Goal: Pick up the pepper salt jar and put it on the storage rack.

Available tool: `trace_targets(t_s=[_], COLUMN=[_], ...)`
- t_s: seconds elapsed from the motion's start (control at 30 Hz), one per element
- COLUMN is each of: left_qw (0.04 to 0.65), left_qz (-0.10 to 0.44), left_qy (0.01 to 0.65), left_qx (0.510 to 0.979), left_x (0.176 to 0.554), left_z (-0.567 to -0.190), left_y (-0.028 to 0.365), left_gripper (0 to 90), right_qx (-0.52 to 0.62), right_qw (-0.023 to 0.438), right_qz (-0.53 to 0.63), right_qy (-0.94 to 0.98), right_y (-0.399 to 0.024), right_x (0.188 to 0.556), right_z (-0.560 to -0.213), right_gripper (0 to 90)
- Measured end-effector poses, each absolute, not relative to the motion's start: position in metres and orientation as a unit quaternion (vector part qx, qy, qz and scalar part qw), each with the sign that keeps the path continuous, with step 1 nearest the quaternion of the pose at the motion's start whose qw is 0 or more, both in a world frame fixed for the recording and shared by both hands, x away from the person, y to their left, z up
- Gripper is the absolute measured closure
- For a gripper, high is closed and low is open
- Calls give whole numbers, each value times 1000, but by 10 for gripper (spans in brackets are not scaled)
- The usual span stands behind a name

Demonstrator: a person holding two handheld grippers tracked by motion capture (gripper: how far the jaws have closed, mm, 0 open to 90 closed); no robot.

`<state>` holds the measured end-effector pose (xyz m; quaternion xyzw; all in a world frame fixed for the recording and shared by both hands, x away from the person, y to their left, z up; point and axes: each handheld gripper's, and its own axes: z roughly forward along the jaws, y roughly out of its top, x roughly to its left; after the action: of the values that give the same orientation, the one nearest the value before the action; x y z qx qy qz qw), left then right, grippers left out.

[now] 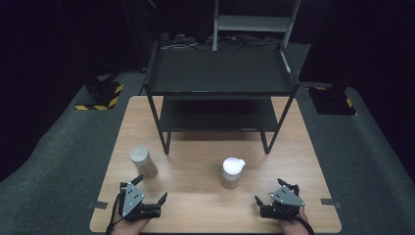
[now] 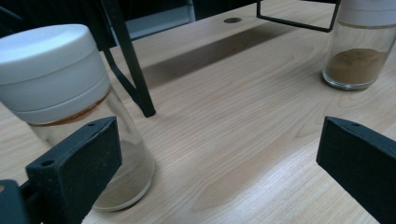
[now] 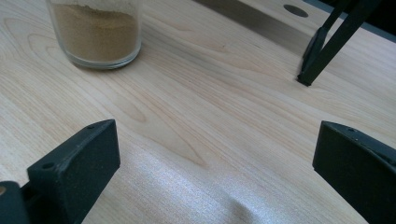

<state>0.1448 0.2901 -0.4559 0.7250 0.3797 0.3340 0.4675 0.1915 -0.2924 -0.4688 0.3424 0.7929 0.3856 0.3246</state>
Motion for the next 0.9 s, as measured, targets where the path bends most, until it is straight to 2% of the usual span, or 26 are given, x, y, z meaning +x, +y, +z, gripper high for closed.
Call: trace_targets(t_s=[0.67,0.9], left_qw=[467,461], left_qz=[360,361], left_qy=[427,433], left_qx=[686,685], left_x=[138,150], left_z=[-457,-458], left_y=[311,314], left_gripper=[4,4], right_qx=[344,344], right_qw=[320,322], right_qz=[382,382], right_qy=[796,795], right_y=[-292,-292], right_x=[194,193], right_z=[-467,-468], right_gripper=[0,0])
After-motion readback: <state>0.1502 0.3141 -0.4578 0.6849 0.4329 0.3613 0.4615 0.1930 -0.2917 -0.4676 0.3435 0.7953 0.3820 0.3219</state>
